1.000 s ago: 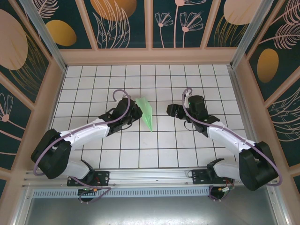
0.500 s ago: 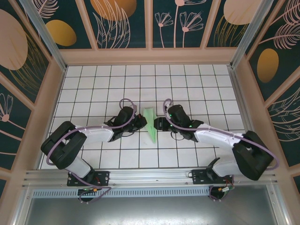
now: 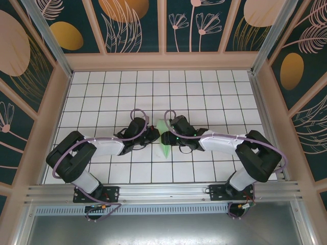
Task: Fold a paper plane with a square sheet of paper (pick it up from the middle)
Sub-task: Move the paper plane to the top-center of the table.
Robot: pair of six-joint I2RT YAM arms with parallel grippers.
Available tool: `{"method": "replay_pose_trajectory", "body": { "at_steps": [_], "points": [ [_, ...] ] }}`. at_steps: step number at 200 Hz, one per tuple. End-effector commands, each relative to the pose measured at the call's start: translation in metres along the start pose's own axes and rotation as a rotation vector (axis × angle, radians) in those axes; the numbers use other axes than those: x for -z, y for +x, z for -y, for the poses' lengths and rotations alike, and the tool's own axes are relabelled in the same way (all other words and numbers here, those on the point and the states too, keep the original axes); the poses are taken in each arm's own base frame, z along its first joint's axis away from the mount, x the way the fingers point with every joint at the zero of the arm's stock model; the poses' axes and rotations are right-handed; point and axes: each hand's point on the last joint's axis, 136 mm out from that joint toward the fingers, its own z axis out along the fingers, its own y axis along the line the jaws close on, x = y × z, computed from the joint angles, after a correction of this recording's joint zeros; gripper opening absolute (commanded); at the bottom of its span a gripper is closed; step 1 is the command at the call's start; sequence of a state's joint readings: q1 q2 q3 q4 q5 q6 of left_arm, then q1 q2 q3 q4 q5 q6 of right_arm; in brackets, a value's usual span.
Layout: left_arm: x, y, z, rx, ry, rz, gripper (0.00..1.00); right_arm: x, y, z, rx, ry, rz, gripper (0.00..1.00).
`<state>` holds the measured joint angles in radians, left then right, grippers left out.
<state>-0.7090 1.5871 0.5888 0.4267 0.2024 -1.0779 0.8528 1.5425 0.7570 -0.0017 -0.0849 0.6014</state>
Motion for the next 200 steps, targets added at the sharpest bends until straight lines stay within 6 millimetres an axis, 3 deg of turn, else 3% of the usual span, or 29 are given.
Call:
{"method": "replay_pose_trajectory", "body": {
  "at_steps": [1, 36, 58, 109, 151, 174, 200],
  "points": [
    [-0.003, 0.002, 0.003, 0.005, 0.018, -0.002, 0.00, -0.001, 0.002, -0.006, -0.017, 0.012, -0.018, 0.54],
    [-0.004, 0.001, 0.001, 0.007, 0.009, 0.004, 0.00, 0.000, 0.010, -0.012, -0.048, -0.003, -0.034, 0.53],
    [-0.004, 0.001, 0.000, 0.008, 0.005, 0.004, 0.00, -0.002, 0.013, -0.009, -0.069, 0.020, -0.039, 0.47],
    [-0.006, 0.002, 0.000, 0.006, 0.002, -0.006, 0.00, -0.007, 0.016, -0.011, -0.055, 0.029, -0.047, 0.47],
    [-0.004, 0.002, 0.002, 0.005, 0.006, -0.003, 0.00, -0.015, 0.016, 0.000, -0.055, 0.106, -0.056, 0.33],
    [-0.003, 0.001, 0.001, 0.007, 0.001, -0.001, 0.00, -0.020, 0.017, 0.005, -0.063, 0.137, -0.063, 0.20],
    [0.003, -0.005, -0.001, -0.001, -0.041, 0.027, 0.23, -0.015, 0.011, 0.014, -0.058, 0.201, -0.041, 0.07]
  ]
}}
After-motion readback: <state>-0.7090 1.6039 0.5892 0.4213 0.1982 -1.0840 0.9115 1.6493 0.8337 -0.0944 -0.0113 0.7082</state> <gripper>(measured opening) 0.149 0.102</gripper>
